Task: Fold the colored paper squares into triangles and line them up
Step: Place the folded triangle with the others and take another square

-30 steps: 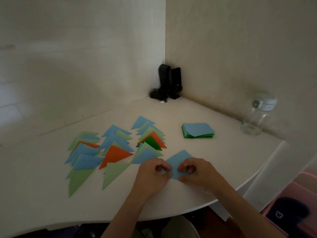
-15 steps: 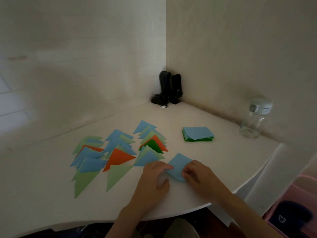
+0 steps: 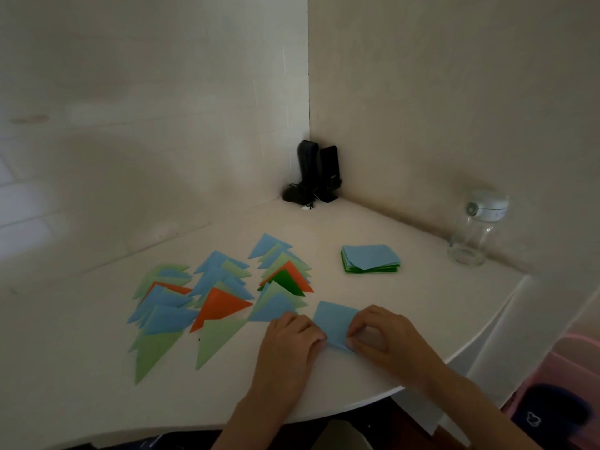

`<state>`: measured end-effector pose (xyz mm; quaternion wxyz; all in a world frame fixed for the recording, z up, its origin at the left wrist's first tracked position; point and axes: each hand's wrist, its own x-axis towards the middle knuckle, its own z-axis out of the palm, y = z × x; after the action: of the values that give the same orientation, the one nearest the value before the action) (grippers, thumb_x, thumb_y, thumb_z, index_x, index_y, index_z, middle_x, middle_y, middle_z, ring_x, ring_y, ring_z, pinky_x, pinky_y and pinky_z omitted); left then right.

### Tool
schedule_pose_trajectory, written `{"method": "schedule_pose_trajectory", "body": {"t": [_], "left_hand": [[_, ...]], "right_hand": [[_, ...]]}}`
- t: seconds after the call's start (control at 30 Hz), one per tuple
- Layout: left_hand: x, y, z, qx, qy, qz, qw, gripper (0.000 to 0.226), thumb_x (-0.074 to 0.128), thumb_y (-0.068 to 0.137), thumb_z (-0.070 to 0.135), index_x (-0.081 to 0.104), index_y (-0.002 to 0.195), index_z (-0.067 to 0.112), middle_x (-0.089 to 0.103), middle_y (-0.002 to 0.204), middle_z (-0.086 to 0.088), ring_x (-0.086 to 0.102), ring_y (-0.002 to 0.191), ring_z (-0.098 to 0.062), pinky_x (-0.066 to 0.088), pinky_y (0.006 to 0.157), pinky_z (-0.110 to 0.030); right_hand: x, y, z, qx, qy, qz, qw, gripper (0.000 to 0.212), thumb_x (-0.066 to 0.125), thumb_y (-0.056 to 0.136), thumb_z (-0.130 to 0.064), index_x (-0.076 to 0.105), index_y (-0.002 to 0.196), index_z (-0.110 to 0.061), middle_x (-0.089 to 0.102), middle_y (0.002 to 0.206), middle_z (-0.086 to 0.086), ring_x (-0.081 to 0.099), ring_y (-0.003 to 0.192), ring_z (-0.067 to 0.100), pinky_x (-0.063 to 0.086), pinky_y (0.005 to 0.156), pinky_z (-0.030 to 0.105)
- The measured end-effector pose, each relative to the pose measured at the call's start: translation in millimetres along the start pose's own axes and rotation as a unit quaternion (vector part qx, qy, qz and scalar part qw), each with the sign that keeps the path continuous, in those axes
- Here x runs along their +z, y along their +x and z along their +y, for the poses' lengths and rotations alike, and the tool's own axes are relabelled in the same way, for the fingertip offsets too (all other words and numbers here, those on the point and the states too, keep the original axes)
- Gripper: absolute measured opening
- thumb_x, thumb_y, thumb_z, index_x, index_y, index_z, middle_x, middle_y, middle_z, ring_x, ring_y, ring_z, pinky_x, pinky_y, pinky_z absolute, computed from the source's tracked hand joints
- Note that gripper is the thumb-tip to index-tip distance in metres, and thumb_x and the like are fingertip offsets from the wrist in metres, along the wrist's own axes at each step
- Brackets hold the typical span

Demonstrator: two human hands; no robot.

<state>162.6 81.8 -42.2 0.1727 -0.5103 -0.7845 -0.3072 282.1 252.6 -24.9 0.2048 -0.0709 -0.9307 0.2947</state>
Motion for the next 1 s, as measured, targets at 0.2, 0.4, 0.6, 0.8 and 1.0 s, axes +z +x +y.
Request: {"method": "schedule_pose_trajectory", "body": {"t": [0.2,0.4,0.6,0.8,1.0], "left_hand": [[3.1,0.6,2.4,-0.031,-0.002,-0.010,0.999,0.022,0.048,0.086,0.040,0.061,0.075,0.026,0.055,0.078,0.012,0.048,0.077,-0.010,0.035,0.070,-0.027],[3.2,3.1,4.2,-0.042,-0.014,-0.025,0.999,0.017,0.049,0.084,0.041,0.057,0.075,0.028,0.053,0.075,0.012,0.047,0.077,-0.012,0.031,0.066,-0.024],[7.5,8.0,3.5,-0.079,-0.050,-0.049,0.994,0.024,0.046,0.081,0.050,0.055,0.083,0.028,0.053,0.079,0.013,0.045,0.081,-0.010,0.038,0.070,-0.027],[10.8,13.0,2.0,-0.116,-0.069,-0.036,0.990,0.027,0.061,0.074,0.052,0.048,0.082,0.030,0.039,0.070,0.022,0.042,0.072,-0.005,0.031,0.061,-0.017],[9.8,18.9,-2.3,-0.155,-0.124,-0.070,0.978,0.030,0.075,0.071,0.038,0.045,0.076,0.033,0.041,0.064,0.011,0.041,0.064,-0.005,0.027,0.056,-0.018]], "right_hand": [[8.4,-9.5,9.0,-0.024,-0.016,0.005,1.000,0.022,0.062,0.078,-0.052,0.067,0.084,-0.032,0.061,0.096,-0.024,0.059,0.090,-0.004,0.051,0.077,0.034],[22.4,-7.1,-0.7,0.030,-0.049,0.105,0.993,0.027,0.057,0.072,-0.053,0.065,0.064,-0.029,0.059,0.090,-0.020,0.059,0.084,0.000,0.052,0.071,0.035],[31.9,-5.4,-2.6,0.077,-0.073,0.130,0.986,0.024,0.059,0.069,-0.052,0.061,0.061,-0.029,0.057,0.095,-0.013,0.058,0.090,0.010,0.051,0.076,0.039],[34.7,-5.2,-7.0,0.092,-0.082,0.156,0.980,0.025,0.063,0.068,-0.056,0.051,0.057,-0.037,0.057,0.092,-0.011,0.059,0.087,0.010,0.049,0.071,0.034],[32.5,-4.2,-4.7,0.119,-0.057,0.105,0.986,0.028,0.046,0.061,-0.067,0.050,0.079,-0.045,0.044,0.103,-0.018,0.048,0.101,0.003,0.036,0.080,0.028]]}}
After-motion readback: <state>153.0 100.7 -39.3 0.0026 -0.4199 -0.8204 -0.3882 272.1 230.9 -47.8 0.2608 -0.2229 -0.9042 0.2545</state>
